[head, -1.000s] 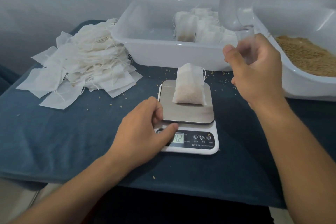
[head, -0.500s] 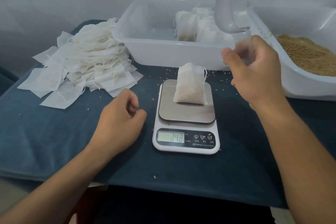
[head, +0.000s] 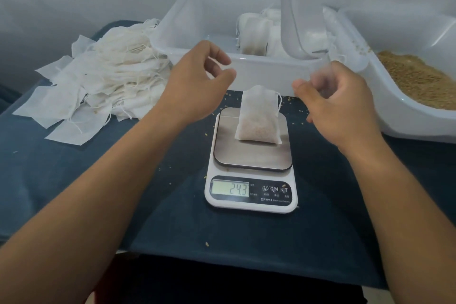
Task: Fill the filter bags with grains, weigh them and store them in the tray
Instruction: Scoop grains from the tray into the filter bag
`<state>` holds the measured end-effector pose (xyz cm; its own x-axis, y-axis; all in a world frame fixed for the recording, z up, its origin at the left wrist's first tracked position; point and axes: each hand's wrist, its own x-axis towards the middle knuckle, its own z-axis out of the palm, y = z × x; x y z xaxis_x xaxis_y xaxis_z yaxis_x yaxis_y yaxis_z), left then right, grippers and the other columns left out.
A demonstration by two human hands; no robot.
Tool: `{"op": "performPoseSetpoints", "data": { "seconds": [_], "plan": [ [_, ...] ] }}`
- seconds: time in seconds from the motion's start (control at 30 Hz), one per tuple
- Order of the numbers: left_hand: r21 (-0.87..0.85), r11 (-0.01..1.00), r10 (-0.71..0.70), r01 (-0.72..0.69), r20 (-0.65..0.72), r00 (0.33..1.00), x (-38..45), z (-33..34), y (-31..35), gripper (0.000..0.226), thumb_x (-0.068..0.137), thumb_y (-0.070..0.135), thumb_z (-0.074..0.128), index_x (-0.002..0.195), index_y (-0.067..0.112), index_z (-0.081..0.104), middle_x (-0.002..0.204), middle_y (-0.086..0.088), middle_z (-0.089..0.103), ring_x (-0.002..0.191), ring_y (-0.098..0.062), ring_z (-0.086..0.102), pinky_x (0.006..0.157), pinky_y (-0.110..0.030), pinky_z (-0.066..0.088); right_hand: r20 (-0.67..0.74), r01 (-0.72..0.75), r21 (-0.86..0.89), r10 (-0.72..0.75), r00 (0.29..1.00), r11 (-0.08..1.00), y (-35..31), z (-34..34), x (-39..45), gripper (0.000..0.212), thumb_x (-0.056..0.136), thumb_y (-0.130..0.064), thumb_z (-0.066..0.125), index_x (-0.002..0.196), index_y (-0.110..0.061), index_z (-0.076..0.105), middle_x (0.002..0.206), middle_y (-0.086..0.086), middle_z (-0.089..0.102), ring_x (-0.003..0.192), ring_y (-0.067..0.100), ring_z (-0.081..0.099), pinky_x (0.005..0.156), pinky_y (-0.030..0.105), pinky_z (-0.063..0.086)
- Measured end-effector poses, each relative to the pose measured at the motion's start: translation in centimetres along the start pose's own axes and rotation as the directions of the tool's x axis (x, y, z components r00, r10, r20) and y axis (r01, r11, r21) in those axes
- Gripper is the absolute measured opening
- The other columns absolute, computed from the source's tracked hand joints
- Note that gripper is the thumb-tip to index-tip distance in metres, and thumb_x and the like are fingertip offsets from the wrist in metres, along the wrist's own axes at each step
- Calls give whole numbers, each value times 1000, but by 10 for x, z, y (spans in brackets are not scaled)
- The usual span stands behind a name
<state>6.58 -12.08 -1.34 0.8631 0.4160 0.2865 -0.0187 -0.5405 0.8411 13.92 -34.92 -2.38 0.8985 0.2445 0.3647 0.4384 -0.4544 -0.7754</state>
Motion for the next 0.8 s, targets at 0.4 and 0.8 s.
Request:
{"op": "performPoseSetpoints", "data": {
  "seconds": [0.4,0.8],
  "plan": [
    [-29,998,-63,61,-100,993,1,0,-50,7,92,28,66,98,30,63,66,12,53,54,2,50,60,-20,43,-72,34,-11,-35,997,999,3,4,3,26,89,-51,66,76,-35,50,77,-28,64,48,7,64,56,26,48],
    [-61,996,-73,70,-55,996,3,3,-55,8,90,29,67,92,34,62,56,22,54,53,3,53,54,-12,41,-49,50,49,-47,998,998,4,7,1,12,90,-47,66,83,-42,58,89,-26,69,51,9,65,52,27,51]
  ]
}}
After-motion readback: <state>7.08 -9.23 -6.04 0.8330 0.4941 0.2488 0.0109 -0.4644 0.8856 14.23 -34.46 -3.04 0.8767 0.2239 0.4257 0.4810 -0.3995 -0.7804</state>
